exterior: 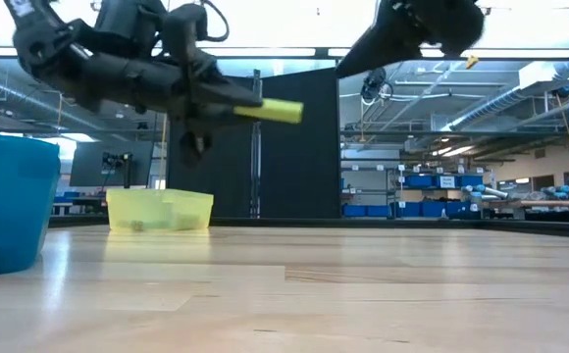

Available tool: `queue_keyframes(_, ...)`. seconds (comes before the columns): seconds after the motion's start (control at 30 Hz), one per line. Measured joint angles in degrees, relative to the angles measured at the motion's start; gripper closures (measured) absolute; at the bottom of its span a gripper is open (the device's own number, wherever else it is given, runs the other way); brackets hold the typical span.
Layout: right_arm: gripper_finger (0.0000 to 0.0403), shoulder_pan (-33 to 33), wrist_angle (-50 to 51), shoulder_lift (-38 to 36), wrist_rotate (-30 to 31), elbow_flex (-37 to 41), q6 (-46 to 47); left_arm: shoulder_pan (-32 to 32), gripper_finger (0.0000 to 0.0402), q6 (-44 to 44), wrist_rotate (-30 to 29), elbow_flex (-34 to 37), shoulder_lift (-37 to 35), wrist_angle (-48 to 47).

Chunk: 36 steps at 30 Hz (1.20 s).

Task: Sort blocks
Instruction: Put the green block into the transparent bin

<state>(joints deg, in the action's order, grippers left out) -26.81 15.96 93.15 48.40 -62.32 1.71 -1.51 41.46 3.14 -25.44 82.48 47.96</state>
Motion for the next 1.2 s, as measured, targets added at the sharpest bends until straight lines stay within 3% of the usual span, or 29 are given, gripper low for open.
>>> queue_keyframes(0.1, 0.0273, 0.7, -0.5, 0.5, 0.8, -1.4, -2.7, 0.1, 0.0338, 2.2, 1.3, -2.2, 5.2, 5.4)
queue_keyframes(0.33, 0.0162, 2.0, 0.0, 0.5, 1.4, -2.1, -3.7, 0.1, 0.0338, 1.3, 4.3, -9.8, 11.8, 5.0)
queue_keyframes(0.53, 0.0123, 3.4, 3.7, 0.5, 3.7, -2.0, -3.7, 0.5, 0.0338, -0.1, 5.4, -14.2, 13.0, 3.4)
queue_keyframes(0.8, 0.0165, 5.1, 6.0, 0.6, 4.4, -2.0, -3.9, 1.2, 0.0338, -0.8, 5.5, -15.8, 13.4, 1.5)
queue_keyframes(1.07, 0.0283, 5.9, 7.2, 0.6, 0.8, -2.0, -3.3, 1.2, 0.0338, -1.9, 5.1, -15.8, 13.4, 0.8)
queue_keyframes(1.2, 0.0283, 5.8, 8.5, 0.6, 0.8, -2.6, -3.5, 1.3, 0.0338, -2.7, 5.1, -15.8, 13.4, 0.5)
